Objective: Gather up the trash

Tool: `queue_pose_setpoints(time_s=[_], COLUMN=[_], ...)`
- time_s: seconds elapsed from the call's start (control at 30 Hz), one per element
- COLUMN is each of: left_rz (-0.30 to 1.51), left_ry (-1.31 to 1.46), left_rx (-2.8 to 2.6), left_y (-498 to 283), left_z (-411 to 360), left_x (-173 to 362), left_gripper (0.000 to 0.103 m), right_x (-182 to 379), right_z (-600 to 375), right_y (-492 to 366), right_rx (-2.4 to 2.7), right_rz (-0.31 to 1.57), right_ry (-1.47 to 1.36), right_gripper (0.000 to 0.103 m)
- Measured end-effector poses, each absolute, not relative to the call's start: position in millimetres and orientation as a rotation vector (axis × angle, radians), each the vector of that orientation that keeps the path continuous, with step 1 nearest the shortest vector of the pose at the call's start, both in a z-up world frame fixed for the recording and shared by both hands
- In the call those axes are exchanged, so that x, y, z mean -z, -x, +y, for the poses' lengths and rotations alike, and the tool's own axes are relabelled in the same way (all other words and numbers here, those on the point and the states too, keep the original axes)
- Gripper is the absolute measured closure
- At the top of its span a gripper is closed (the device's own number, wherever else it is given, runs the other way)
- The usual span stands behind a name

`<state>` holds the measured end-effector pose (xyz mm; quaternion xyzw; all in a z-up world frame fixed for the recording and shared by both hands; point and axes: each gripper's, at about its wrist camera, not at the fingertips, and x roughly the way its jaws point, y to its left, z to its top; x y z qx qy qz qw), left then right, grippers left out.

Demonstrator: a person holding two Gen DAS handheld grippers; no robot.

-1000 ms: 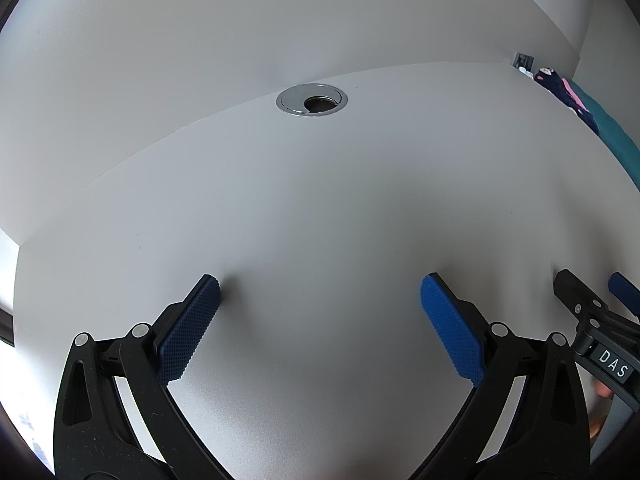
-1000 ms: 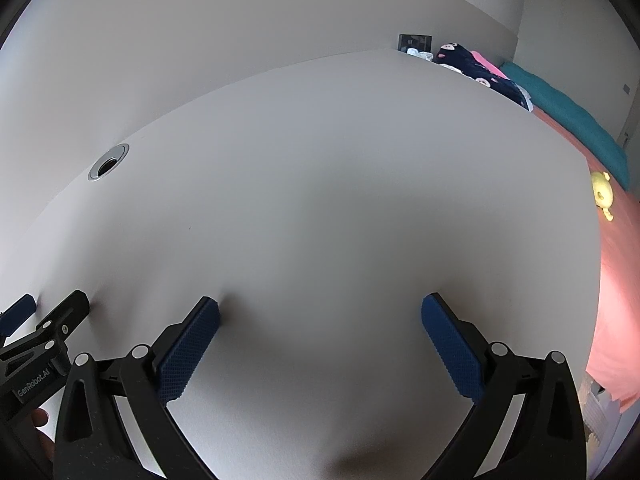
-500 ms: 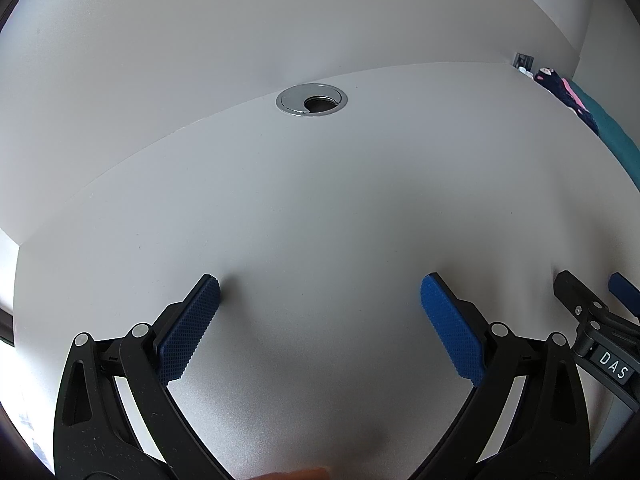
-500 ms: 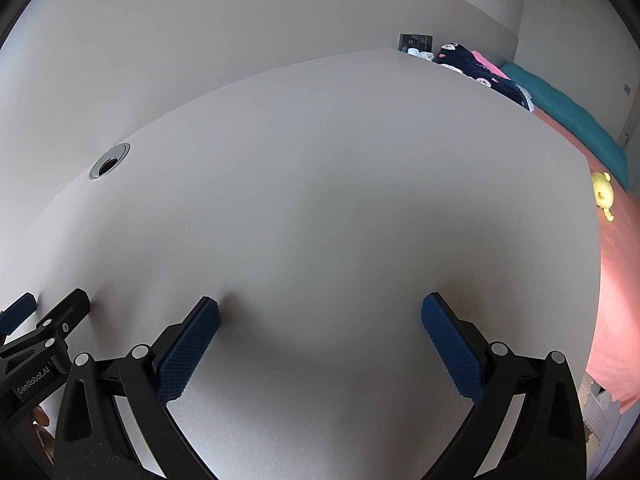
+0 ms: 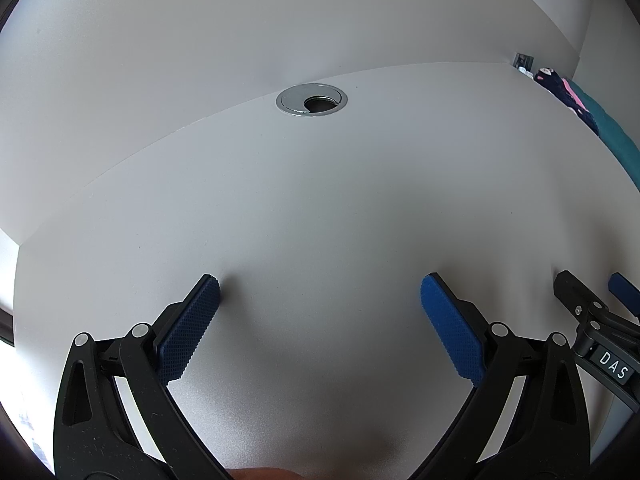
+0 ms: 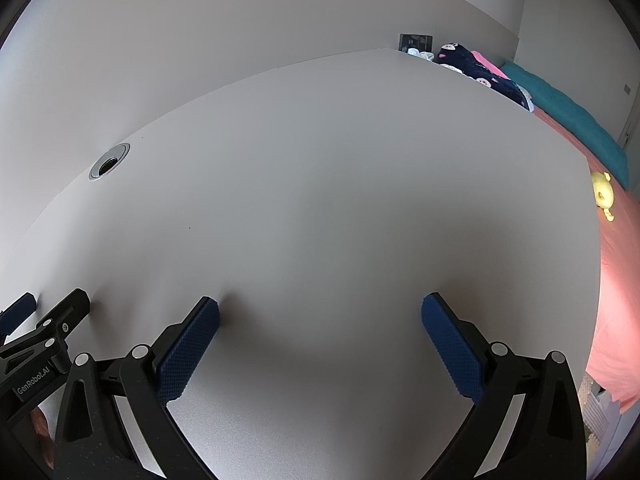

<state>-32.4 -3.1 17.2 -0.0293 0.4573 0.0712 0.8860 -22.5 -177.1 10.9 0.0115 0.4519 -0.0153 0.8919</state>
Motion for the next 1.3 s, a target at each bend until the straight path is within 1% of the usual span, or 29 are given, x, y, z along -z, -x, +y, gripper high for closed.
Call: queue_pose_setpoints(time_s=[1.3], left_rz=[0.951], left_ry=[0.062], left_rx=[-0.15], left_y=[31.8], left_z=[-0.7], left_x=[-17.7], left_gripper=[0.006], right_x=[-10.6], right_z=[-177.7], right_y=[22.7], right_rx=[0.031], right_rz=[0.937], right_ry=[-0.024], right_gripper=[0.002])
